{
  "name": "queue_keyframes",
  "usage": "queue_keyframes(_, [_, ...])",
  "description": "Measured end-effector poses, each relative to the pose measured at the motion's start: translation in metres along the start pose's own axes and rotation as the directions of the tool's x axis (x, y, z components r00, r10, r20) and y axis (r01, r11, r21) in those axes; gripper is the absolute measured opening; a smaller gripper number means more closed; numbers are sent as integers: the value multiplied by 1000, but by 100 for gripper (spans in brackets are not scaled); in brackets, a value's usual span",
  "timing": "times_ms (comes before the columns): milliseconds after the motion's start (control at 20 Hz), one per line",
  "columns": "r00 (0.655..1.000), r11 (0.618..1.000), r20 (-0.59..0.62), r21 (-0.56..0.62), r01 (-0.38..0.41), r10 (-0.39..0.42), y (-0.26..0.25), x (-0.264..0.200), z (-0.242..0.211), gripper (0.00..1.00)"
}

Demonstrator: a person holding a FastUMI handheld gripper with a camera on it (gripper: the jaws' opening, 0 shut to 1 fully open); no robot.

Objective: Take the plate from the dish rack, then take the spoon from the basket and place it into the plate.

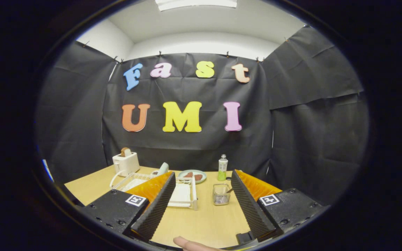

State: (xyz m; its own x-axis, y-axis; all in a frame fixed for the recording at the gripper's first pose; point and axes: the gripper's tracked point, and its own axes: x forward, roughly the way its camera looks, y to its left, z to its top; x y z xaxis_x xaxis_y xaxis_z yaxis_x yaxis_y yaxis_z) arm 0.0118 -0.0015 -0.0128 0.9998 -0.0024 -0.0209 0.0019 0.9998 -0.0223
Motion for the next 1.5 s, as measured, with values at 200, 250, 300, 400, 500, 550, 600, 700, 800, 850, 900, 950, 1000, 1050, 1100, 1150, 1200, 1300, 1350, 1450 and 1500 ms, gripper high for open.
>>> queue_keyframes(200, [1000, 1000, -22, 1, -8, 8, 3, 17, -7, 100])
queue_keyframes(250, [999, 1000, -33, -7, -9, 9, 4, 24, -9, 100])
queue_keyframes(300, [999, 1000, -42, -10, -10, 10, 5, 32, -8, 100])
queue_keyframes(400, [998, 1000, -55, -14, -16, 15, 11, 50, -3, 100])
queue_keyframes(500, [997, 1000, -74, -13, -21, 20, 20, 73, 2, 100])
queue_keyframes(550, [995, 1000, -94, -11, -27, 26, 26, 86, 2, 100])
queue_keyframes(600, [992, 999, -122, -10, -37, 35, 34, 100, 2, 100])
queue_keyframes(700, [984, 999, -172, -16, -47, 44, 50, 129, 6, 100])
queue_keyframes(800, [971, 997, -234, -42, -58, 46, 67, 158, 6, 100])
queue_keyframes(850, [964, 996, -260, -55, -64, 48, 75, 170, 6, 100])
queue_keyframes(900, [958, 996, -285, -68, -64, 42, 83, 182, 7, 100])
queue_keyframes(950, [950, 995, -310, -81, -63, 35, 90, 194, 6, 100])
queue_keyframes(1000, [945, 994, -326, -90, -68, 35, 99, 205, 9, 100])
queue_keyframes(1050, [935, 992, -351, -95, -79, 41, 109, 215, 9, 100])
queue_keyframes(1100, [923, 992, -381, -86, -92, 53, 119, 225, 9, 100])
queue_keyframes(1150, [908, 991, -413, -76, -109, 68, 131, 234, 9, 100])
queue_keyframes(1200, [887, 989, -453, -70, -134, 88, 145, 243, 8, 100])
queue_keyframes(1300, [852, 987, -517, -75, -140, 81, 162, 262, 7, 100])
queue_keyframes(1350, [831, 988, -553, -80, -131, 66, 168, 269, 4, 100])
queue_keyframes(1450, [792, 988, -610, -98, -116, 32, 182, 283, -3, 100])
queue_keyframes(1500, [770, 988, -638, -116, -105, 7, 187, 290, -8, 100])
